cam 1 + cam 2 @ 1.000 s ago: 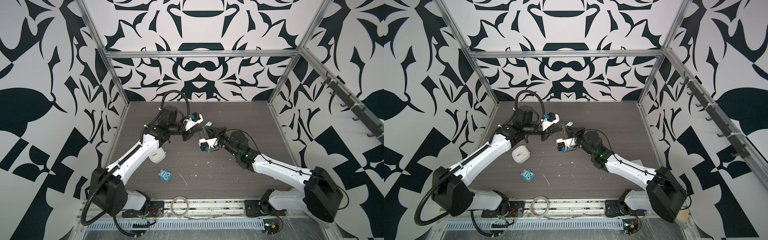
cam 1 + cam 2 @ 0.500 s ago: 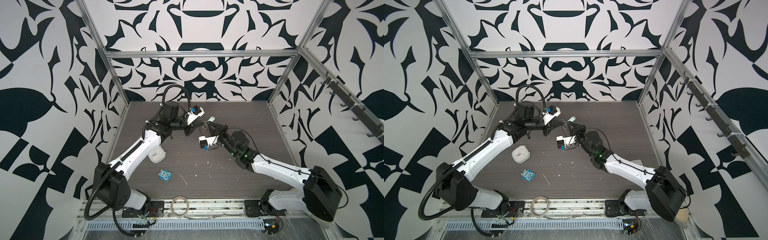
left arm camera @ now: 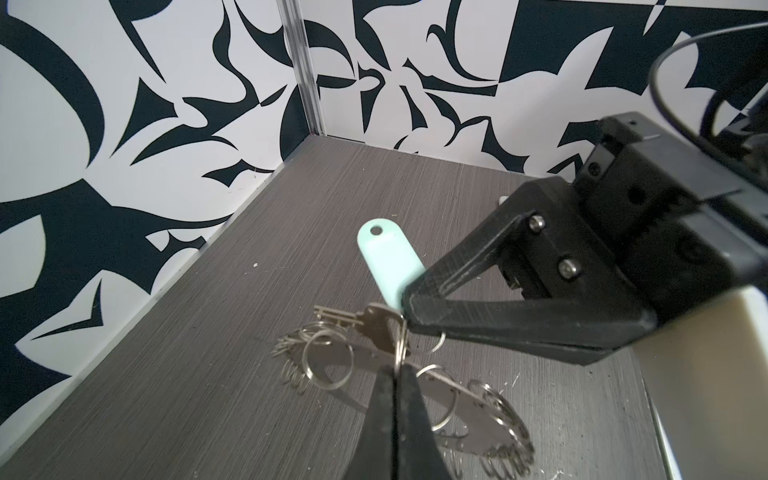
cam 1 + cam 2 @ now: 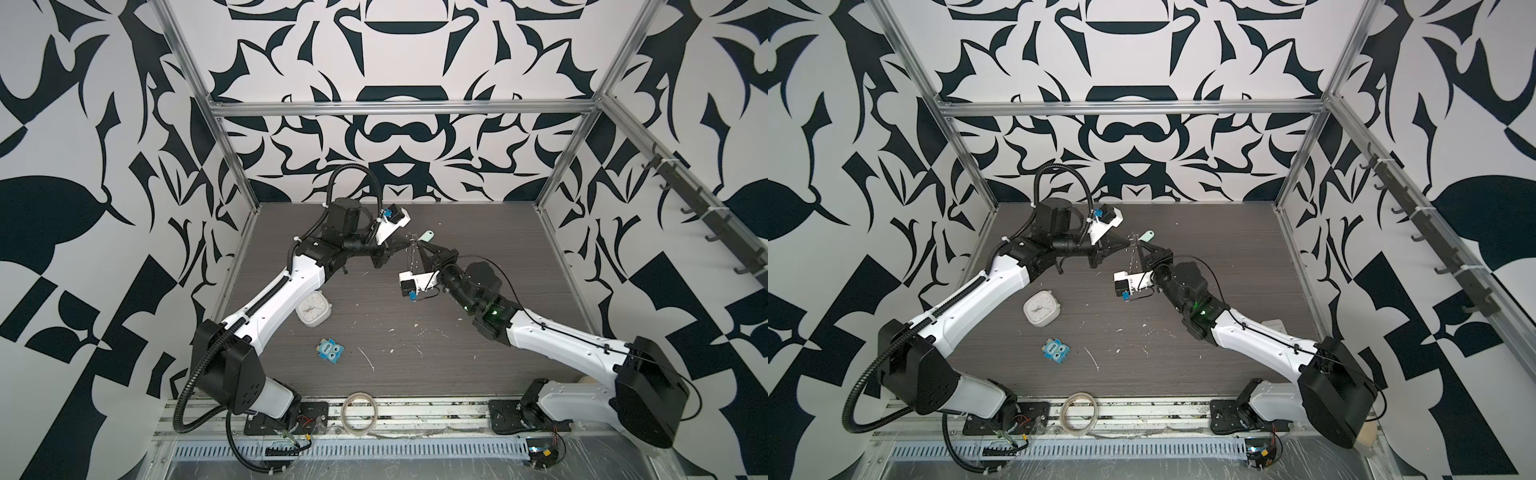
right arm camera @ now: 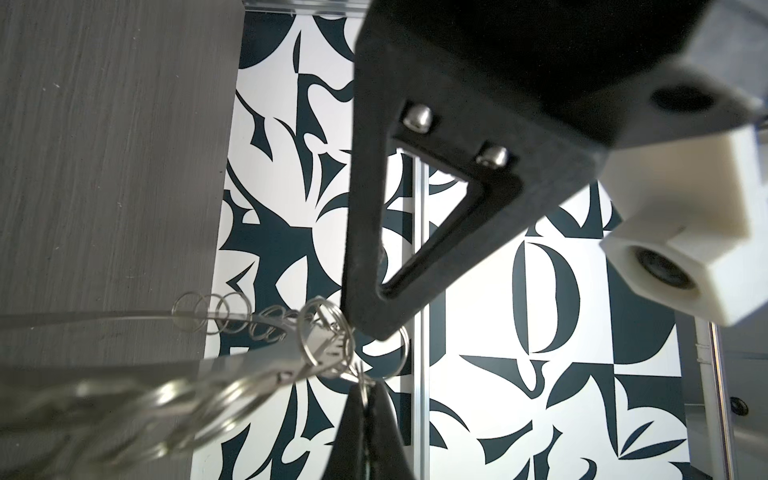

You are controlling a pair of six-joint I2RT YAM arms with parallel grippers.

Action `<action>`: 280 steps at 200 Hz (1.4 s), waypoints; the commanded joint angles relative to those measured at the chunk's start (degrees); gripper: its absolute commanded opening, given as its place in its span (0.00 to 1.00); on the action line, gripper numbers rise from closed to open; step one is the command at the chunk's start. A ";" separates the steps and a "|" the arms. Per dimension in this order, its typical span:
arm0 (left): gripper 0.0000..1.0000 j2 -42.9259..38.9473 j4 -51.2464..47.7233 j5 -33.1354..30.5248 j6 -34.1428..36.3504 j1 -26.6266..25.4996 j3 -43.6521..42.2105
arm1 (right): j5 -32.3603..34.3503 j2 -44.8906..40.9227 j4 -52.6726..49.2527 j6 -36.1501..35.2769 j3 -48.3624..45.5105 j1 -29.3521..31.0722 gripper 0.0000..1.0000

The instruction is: Remove the keys from the keyring

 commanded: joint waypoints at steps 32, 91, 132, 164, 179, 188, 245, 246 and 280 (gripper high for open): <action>0.00 2.78 -5.75 0.15 4.86 0.58 8.30 | 1.31 -1.56 -1.01 12.12 0.79 0.53 0.00; 0.00 2.44 -8.71 1.36 9.64 0.57 9.44 | 2.68 -3.53 -3.20 22.85 -0.24 0.53 0.08; 0.00 1.20 -8.03 2.21 13.72 0.56 7.34 | -0.25 -7.19 -5.49 34.00 0.02 -0.96 0.23; 0.00 0.25 -8.23 3.21 19.90 0.58 5.65 | -12.75 -13.41 -19.40 57.30 4.99 -9.60 0.25; 0.00 0.19 -9.85 4.08 23.87 0.74 5.29 | -19.67 -14.70 -22.89 67.15 6.74 -13.93 0.26; 0.00 0.33 -11.11 4.92 26.64 0.96 5.45 | -24.27 -14.80 -24.78 72.39 7.95 -16.25 0.28; 0.00 0.99 -19.07 7.66 45.38 2.47 4.55 | -51.30 -7.22 -35.49 84.47 16.64 -27.65 0.31; 0.00 1.03 -19.18 7.65 45.60 2.49 4.52 | -51.56 -7.11 -35.53 84.41 16.70 -27.67 0.31; 0.00 0.34 -23.70 6.23 56.80 3.07 3.37 | -60.29 -3.74 -37.32 78.63 16.70 -27.78 0.30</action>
